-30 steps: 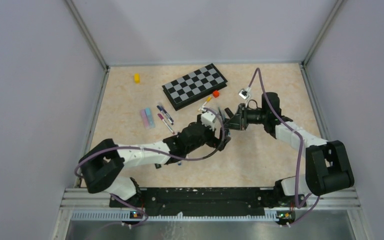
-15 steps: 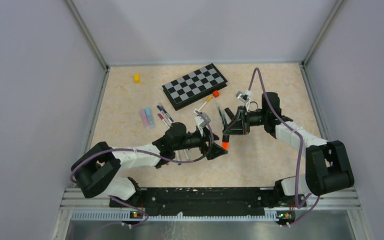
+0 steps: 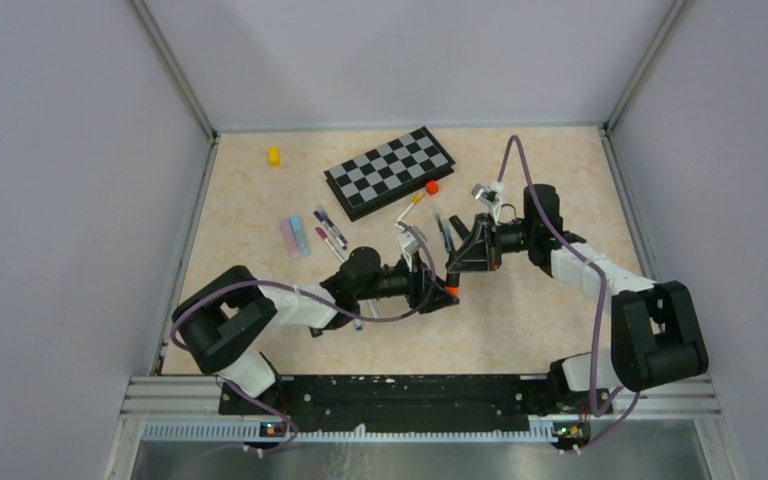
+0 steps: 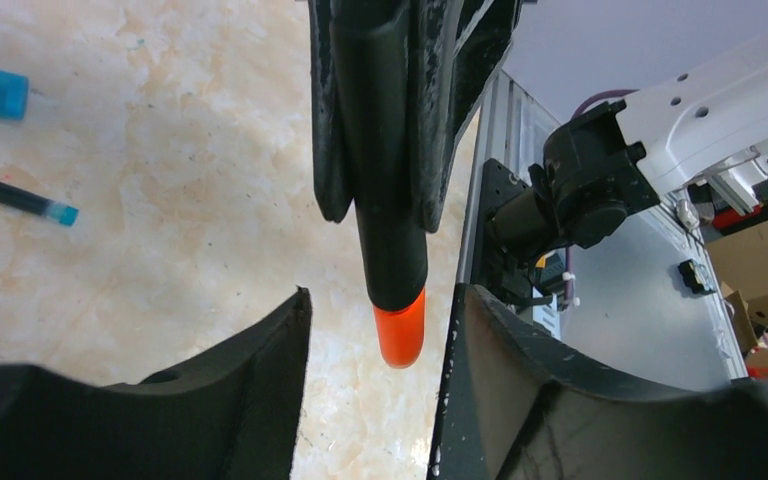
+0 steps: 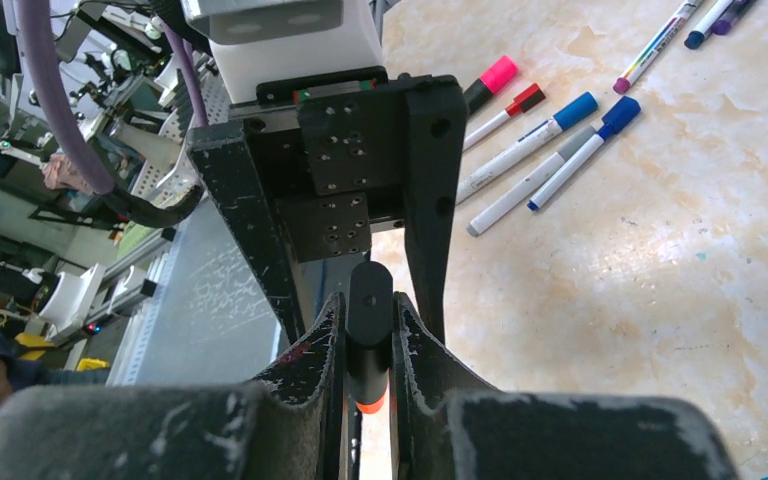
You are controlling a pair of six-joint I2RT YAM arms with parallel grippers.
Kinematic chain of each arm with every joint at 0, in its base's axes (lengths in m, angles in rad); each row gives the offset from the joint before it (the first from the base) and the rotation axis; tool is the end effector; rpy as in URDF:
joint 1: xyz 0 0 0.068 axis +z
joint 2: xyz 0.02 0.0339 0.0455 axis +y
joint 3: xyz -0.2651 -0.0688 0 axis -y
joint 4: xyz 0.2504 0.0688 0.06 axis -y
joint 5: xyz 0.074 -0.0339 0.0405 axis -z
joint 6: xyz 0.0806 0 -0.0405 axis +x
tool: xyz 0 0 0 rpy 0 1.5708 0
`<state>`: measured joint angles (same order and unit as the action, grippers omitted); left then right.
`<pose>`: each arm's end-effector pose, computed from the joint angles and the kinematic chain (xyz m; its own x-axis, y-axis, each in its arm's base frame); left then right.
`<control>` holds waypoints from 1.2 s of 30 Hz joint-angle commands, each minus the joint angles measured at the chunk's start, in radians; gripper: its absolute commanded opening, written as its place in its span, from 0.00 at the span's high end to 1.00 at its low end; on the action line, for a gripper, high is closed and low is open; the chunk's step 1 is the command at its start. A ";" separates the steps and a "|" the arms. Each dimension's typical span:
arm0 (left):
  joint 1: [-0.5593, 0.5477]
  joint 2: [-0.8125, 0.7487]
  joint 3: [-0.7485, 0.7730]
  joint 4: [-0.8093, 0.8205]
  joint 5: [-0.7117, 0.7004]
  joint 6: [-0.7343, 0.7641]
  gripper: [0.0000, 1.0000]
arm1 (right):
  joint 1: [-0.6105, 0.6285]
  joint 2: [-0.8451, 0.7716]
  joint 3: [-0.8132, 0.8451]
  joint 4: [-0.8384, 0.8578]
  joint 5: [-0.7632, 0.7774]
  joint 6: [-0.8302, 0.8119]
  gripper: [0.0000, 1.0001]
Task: Open the pen caps
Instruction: Open the pen cap from the pen.
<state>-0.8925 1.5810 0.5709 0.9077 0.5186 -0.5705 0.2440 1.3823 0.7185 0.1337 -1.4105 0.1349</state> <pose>0.1885 -0.2975 0.1837 -0.5863 -0.0200 -0.8099 0.7949 0.1785 -0.5799 0.2520 0.1447 0.2230 -0.6025 -0.1279 -0.7878 -0.7912 -0.0340 0.6106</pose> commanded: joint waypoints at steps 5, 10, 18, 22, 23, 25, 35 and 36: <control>0.003 0.007 0.023 0.114 -0.019 -0.032 0.52 | 0.000 -0.024 0.021 0.055 -0.036 -0.035 1.00; 0.003 0.019 0.027 0.103 -0.002 -0.035 0.68 | -0.002 -0.026 0.017 0.073 -0.026 -0.028 1.00; 0.004 0.036 0.031 0.105 0.020 -0.051 0.64 | 0.001 -0.026 0.001 0.129 -0.018 0.009 1.00; 0.004 0.027 0.023 0.108 -0.001 -0.052 0.73 | -0.001 -0.028 -0.001 0.131 -0.016 0.008 1.00; 0.004 0.022 0.021 0.108 -0.009 -0.051 0.73 | -0.001 -0.028 -0.001 0.131 -0.015 0.009 1.00; 0.006 0.011 0.016 0.109 -0.016 -0.049 0.70 | 0.000 -0.028 -0.001 0.130 -0.015 0.009 1.00; 0.010 0.005 -0.003 0.185 -0.019 -0.085 0.75 | 0.000 -0.029 -0.002 0.138 -0.015 0.014 1.00; 0.010 0.005 -0.005 0.189 -0.019 -0.086 0.81 | 0.000 -0.029 -0.002 0.138 -0.016 0.014 1.00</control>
<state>-0.8879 1.6146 0.5724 0.9981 0.4995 -0.6407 0.2440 1.3819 0.7177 0.2184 -1.4090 0.1619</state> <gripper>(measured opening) 0.274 0.103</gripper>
